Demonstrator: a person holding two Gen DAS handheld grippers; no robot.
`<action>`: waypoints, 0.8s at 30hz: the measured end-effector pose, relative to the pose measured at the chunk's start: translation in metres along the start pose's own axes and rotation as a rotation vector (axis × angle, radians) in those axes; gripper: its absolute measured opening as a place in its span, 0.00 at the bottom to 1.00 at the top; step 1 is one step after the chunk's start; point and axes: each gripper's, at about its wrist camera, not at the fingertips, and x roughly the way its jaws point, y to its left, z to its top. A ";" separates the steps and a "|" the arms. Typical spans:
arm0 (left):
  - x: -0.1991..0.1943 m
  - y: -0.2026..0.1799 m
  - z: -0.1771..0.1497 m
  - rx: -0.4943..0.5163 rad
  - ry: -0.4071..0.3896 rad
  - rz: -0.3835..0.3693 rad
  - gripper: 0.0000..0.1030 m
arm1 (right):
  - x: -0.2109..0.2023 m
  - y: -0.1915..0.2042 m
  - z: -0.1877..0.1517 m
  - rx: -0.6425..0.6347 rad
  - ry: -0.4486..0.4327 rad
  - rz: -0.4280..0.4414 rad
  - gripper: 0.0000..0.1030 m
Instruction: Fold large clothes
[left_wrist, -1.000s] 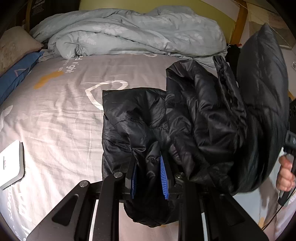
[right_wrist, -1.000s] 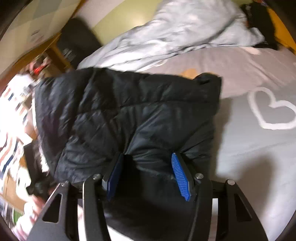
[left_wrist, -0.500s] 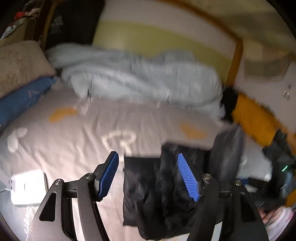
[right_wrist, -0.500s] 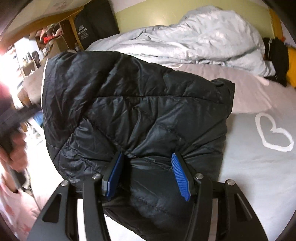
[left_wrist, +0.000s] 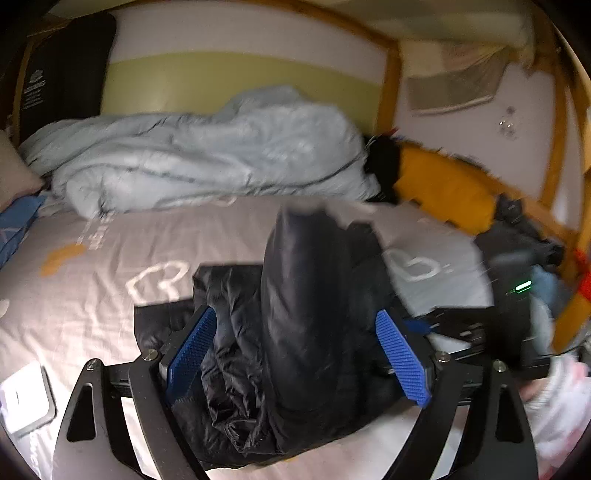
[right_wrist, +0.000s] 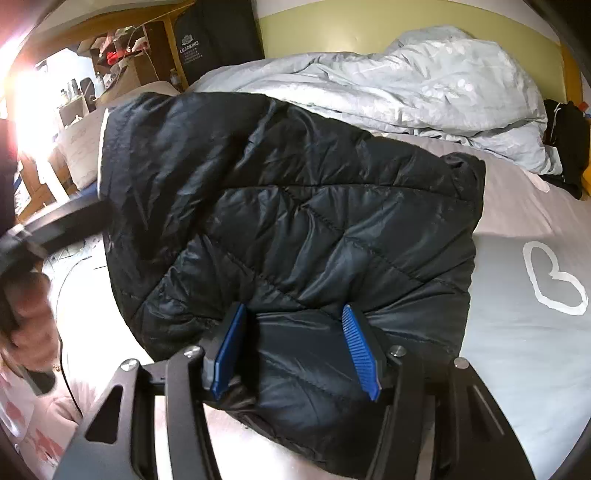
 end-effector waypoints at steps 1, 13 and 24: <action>0.006 0.002 -0.003 -0.013 0.010 0.020 0.82 | -0.002 -0.003 0.001 0.017 -0.007 0.001 0.51; -0.005 0.015 0.000 -0.152 0.052 0.054 0.07 | -0.043 -0.059 0.006 0.292 -0.131 -0.194 0.56; 0.024 0.044 -0.019 -0.234 0.189 0.237 0.29 | -0.034 -0.047 -0.003 0.227 -0.083 -0.209 0.61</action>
